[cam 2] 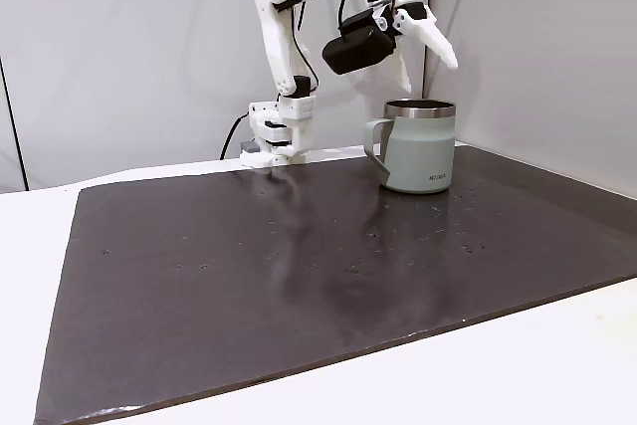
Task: Grasp a pengrip and put it in the cup.
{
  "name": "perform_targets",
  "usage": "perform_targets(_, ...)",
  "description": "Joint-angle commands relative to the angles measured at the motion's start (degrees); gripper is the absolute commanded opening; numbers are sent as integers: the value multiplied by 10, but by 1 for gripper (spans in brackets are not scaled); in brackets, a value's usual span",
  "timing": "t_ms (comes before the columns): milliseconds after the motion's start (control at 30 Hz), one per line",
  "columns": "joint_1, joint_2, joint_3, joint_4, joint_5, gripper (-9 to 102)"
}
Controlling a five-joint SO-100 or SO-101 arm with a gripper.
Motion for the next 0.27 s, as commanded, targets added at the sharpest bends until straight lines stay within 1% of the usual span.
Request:
perform_targets(0,-7,25,1,-8,2,44)
perform_targets(233,-5,27,-2,-8,-2,43)
